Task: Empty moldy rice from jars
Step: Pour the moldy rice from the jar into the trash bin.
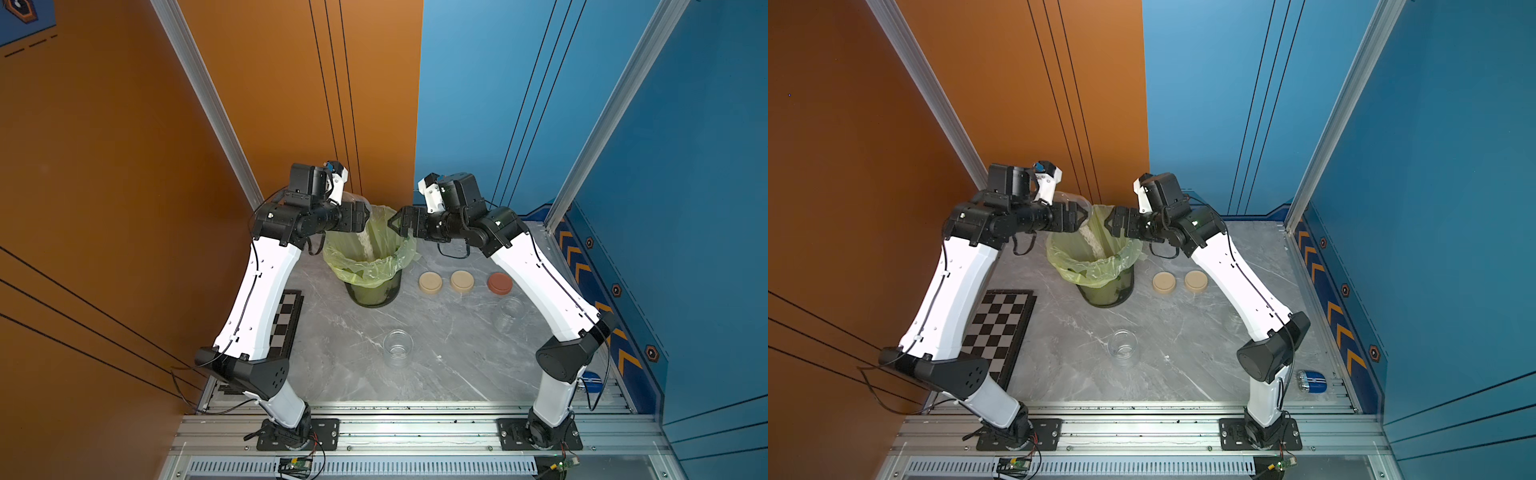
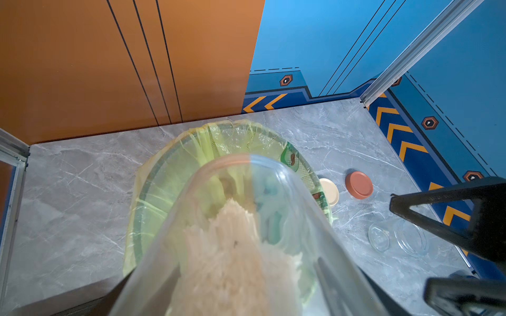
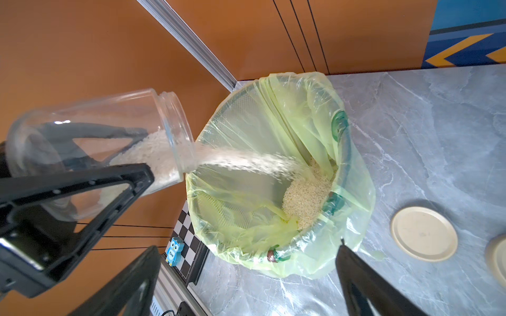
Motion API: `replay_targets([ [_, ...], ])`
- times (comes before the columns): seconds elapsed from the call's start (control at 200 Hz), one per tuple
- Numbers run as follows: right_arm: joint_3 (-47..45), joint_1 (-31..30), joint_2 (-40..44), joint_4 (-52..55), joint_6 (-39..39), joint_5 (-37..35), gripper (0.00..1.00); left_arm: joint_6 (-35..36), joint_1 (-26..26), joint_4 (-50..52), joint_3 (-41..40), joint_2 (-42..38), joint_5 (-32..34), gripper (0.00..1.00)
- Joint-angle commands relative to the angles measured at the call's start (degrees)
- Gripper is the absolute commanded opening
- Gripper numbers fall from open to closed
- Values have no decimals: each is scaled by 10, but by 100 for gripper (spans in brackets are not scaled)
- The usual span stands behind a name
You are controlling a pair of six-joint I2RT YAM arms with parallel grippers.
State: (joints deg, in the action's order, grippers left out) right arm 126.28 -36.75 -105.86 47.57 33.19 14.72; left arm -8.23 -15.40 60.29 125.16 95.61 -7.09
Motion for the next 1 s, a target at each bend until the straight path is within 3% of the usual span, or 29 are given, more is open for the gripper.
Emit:
replay_targets([
  [0.0,-5,3,14,12,-18,0,100,-5,-5,121,105,31,12,0],
  [0.12,-10,2,14,10,-21,2,100,-18,-6,203,216,77,10,0],
  [0.22,-20,2,16,2,-20,7,100,-38,-5,236,261,96,-5,0],
  [0.55,-64,1,32,-29,-17,31,100,-76,-3,279,262,135,-42,0],
  [0.736,-75,1,40,-31,-16,39,100,-94,7,288,215,205,-87,0],
  [0.886,-75,0,46,-31,-14,44,100,-112,3,354,299,298,-114,0],
  [0.996,-75,-1,47,-31,-11,43,100,-109,-7,354,316,302,-101,0],
])
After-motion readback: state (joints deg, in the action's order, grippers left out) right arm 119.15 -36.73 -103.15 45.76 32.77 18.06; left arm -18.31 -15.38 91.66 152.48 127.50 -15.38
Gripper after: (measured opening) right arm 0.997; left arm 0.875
